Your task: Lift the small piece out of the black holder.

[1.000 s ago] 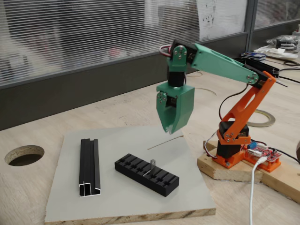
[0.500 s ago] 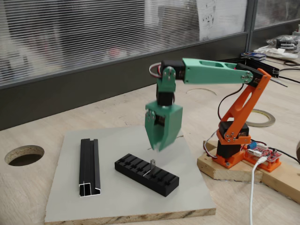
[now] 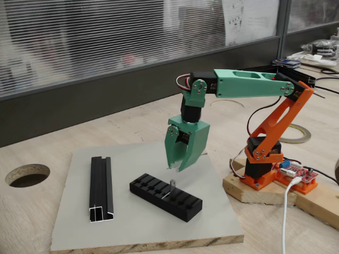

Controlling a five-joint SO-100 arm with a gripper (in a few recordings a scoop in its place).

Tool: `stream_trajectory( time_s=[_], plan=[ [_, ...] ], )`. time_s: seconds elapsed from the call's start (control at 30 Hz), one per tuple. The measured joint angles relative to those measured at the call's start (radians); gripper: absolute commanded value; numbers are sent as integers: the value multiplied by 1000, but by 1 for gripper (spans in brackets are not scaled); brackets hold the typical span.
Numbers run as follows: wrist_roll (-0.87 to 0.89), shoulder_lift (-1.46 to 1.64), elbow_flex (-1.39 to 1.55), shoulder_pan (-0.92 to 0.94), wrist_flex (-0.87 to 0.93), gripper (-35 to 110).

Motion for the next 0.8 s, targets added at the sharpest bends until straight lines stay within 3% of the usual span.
stream_trajectory(
  time_s=[0.8],
  plan=[
    [6,-104,0,0,-104,25]
  ],
)
